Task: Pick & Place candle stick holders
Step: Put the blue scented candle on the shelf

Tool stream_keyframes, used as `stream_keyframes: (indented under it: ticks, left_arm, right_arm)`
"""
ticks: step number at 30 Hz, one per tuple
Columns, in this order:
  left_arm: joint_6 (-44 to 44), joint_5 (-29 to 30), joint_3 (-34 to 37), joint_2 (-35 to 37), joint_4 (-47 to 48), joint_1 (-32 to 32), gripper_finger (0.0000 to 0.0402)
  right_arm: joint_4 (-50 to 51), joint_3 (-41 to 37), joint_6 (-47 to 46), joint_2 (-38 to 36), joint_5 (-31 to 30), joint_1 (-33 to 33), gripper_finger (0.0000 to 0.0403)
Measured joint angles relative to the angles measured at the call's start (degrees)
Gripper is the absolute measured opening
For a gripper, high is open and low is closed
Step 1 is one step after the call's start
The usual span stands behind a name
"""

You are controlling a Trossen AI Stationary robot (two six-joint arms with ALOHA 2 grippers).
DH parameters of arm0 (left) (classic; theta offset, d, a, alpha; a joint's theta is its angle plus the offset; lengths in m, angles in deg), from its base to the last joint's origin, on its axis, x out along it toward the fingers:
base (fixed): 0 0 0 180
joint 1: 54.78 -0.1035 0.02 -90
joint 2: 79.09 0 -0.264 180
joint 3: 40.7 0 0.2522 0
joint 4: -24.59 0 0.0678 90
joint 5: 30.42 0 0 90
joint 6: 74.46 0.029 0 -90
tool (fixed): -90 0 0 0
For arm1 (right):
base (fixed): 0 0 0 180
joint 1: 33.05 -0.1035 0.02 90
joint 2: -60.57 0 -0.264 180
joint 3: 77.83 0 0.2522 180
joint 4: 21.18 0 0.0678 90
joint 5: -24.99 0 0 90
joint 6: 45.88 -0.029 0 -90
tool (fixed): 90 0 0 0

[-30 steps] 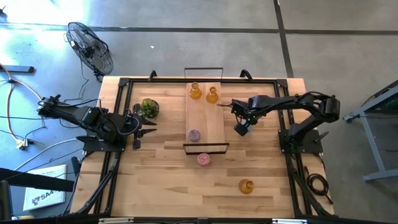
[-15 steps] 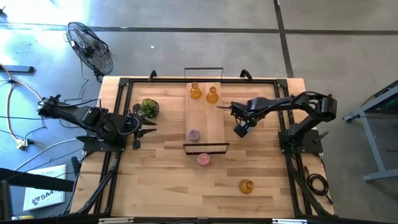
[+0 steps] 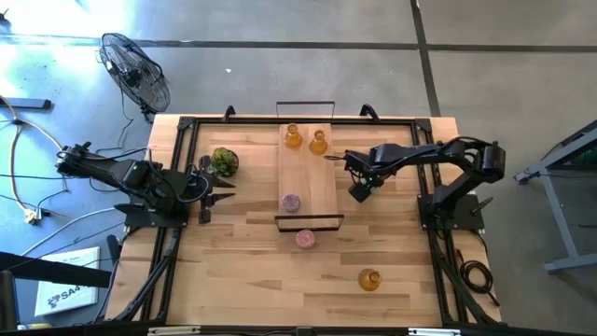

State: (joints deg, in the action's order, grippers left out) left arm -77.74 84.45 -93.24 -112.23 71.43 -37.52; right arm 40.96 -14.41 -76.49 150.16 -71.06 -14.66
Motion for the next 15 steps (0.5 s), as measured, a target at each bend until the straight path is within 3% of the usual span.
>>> stream_keyframes:
  ticks: [11, 15]
  left_arm:
    - [0.0, 0.0, 0.0, 0.0, 0.0, 0.0, 0.0092]
    - [0.0, 0.0, 0.0, 0.0, 0.0, 0.0, 0.0092]
  right_arm:
    - [16.9, 17.9, 0.6, -0.1, -8.5, -5.3, 0.0284]
    - [19.2, 23.4, 1.3, -0.1, -8.0, -6.7, 0.0284]
